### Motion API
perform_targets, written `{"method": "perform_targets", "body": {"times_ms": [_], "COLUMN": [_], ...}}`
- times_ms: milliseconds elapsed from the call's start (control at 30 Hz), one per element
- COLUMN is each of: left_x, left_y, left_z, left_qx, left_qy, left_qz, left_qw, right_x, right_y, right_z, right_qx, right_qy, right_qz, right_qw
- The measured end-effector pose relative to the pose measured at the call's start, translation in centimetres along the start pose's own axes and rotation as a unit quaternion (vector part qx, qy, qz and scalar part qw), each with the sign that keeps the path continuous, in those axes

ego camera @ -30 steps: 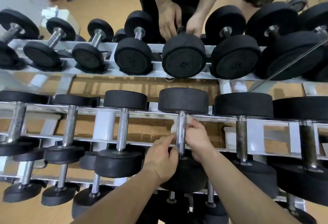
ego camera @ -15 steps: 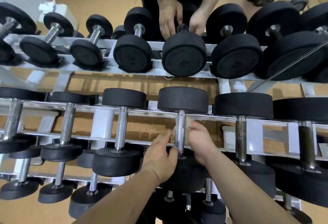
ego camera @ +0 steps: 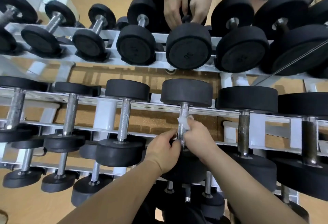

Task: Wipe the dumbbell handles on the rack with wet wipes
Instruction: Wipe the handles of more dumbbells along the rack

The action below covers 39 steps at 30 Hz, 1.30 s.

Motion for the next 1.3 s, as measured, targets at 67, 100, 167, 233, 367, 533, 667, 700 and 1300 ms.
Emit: {"method": "perform_targets", "body": {"times_ms": [67,100,167,233,367,533,667,700,1300], "left_x": [0.2,0.3,0.3,0.3,0.1,0.2,0.1,0.2,-0.2], "left_y": [-0.1,-0.1,0.0,0.0,-0.1,-0.1,0.0,0.0,0.0], "left_z": [-0.2,-0.3,-0.4,-0.2,0.1,0.0,0.1,0.1,0.2], "left_qx": [0.000,-0.003,-0.007,-0.008,-0.002,-0.005,-0.005,-0.005,-0.005], "left_qy": [-0.007,-0.015,-0.024,-0.029,-0.029,-0.021,-0.036,-0.035,-0.042], "left_qz": [-0.002,-0.001,0.001,0.000,0.002,0.001,-0.002,-0.004,0.011], "left_qw": [1.000,1.000,1.000,1.000,1.000,1.000,0.999,0.999,0.999], "right_x": [0.0,-0.2,-1.0,-1.2,-0.5,-0.3,-1.7,-1.8,-0.5], "right_y": [-1.0,-0.7,1.0,3.0,1.9,-0.8,2.9,3.3,-0.3], "right_z": [0.2,0.2,-0.1,-0.3,0.7,2.2,0.6,0.2,0.5], "right_qx": [0.007,0.018,0.047,0.063,0.056,0.054,0.098,0.104,0.029], "right_qy": [-0.011,0.031,0.128,0.223,0.170,0.065,0.249,0.279,0.087], "right_qz": [-0.038,-0.040,0.001,0.034,0.043,-0.064,0.012,0.034,0.030], "right_qw": [0.999,0.999,0.991,0.972,0.983,0.994,0.963,0.954,0.995]}}
Point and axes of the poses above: each hand's wrist, its own y-axis towards the middle knuckle, its own x-axis out of the palm, z = x × y, the point moved 8 cm from there along y, towards the middle knuckle, and after that the axes turned 1 degree about z, right-handed, at the moved point
